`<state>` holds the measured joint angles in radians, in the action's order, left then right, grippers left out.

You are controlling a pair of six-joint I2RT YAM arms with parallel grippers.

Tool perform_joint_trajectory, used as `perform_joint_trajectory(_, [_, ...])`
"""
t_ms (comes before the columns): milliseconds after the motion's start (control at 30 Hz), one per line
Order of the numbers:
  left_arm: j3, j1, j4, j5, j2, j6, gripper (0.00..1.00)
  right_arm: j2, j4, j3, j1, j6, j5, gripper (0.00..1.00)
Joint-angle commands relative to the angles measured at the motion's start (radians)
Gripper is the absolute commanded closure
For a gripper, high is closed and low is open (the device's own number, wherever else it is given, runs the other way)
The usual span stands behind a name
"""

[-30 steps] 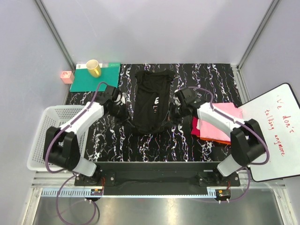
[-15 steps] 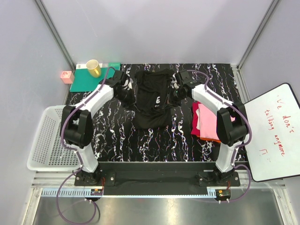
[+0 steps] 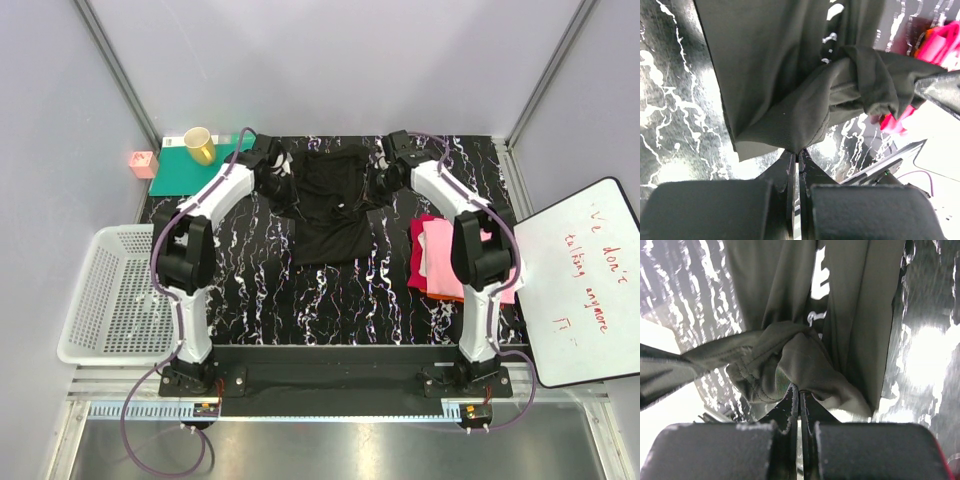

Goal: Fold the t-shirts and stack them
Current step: Fold the tshirt

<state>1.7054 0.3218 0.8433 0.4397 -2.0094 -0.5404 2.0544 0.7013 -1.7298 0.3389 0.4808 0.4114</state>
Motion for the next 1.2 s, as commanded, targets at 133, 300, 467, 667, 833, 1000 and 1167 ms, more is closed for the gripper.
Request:
perform_joint_trajectory(133, [0.123, -0.023, 0.037, -0.018, -0.101, 0.007, 1.00, 0.171, 0.041, -0.181, -0.006, -0.041, -0.020, 0.97])
perform_joint_trajectory(300, [0.137, -0.032, 0.048, -0.042, -0.091, 0.011, 0.31, 0.208, 0.044, -0.260, -0.012, -0.034, -0.098, 0.76])
perform_joint_trajectory(467, [0.076, -0.032, 0.033, -0.082, 0.017, 0.036, 0.01, 0.112, -0.002, -0.234, -0.012, -0.045, -0.196, 0.27])
perform_joint_trajectory(667, [-0.075, -0.032, -0.018, -0.059, 0.100, 0.063, 0.01, -0.097, -0.079, -0.050, -0.012, -0.067, -0.229, 0.04])
perform_joint_trajectory(833, [-0.167, -0.032, -0.021, -0.079, 0.129, 0.089, 0.01, -0.134, -0.065, 0.079, -0.002, -0.102, -0.099, 0.07])
perform_joint_trajectory(1000, [-0.246, -0.033, -0.021, -0.101, 0.184, 0.097, 0.01, -0.094, -0.045, 0.115, 0.072, -0.163, -0.016, 0.04])
perform_joint_trajectory(1167, [-0.276, -0.058, -0.021, -0.124, 0.231, 0.097, 0.01, 0.006, -0.048, 0.035, 0.104, -0.142, 0.075, 0.04])
